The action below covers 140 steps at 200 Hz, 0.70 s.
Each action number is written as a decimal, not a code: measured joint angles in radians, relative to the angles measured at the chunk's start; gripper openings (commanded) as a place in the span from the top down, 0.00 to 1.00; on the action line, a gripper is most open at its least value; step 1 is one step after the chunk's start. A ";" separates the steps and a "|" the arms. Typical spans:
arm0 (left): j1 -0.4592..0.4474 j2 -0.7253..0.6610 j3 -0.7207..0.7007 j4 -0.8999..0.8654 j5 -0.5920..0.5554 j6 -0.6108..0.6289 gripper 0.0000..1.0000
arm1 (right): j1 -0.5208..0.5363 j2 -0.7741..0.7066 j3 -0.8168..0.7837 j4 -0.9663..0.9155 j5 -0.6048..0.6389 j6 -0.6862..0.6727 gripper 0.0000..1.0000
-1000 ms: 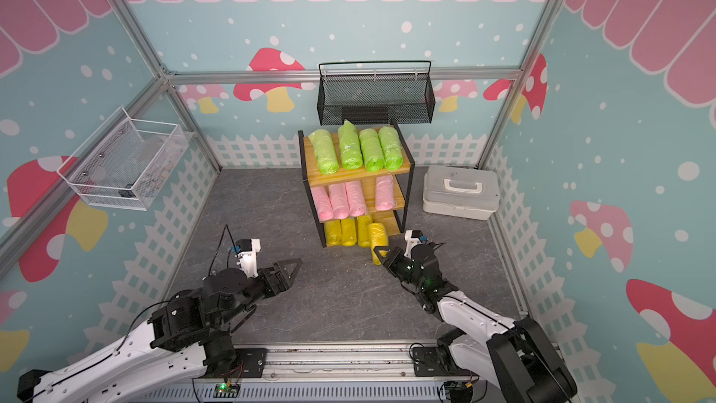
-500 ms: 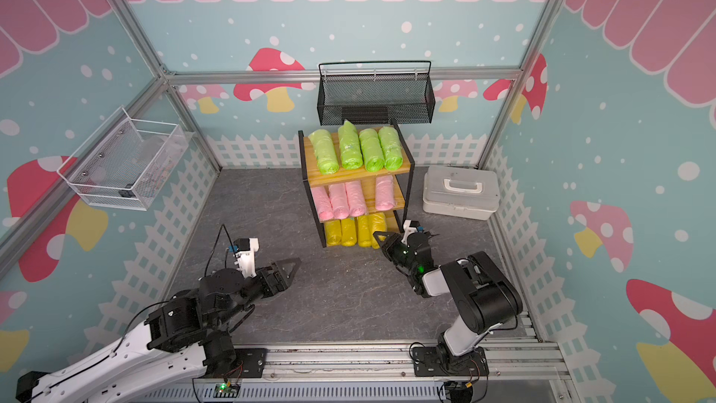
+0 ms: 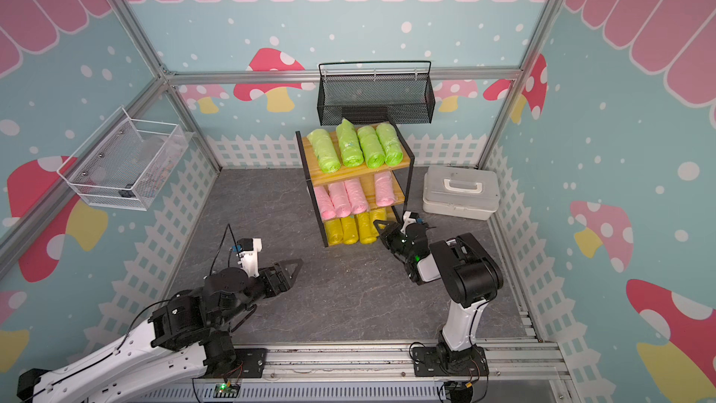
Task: Sort the rolls of trash bags by color and place them on the shelf
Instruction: Place the roll of trash bags on the shelf.
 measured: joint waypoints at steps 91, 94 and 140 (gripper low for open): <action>0.000 0.093 0.006 0.001 0.026 0.021 0.03 | -0.050 0.127 0.048 0.030 -0.090 0.066 0.37; 0.000 0.095 0.008 0.001 0.027 0.023 0.03 | -0.052 0.131 0.049 0.031 -0.095 0.072 0.33; 0.000 0.100 0.020 0.004 0.039 0.029 0.03 | -0.082 0.148 0.062 0.067 -0.169 0.106 0.19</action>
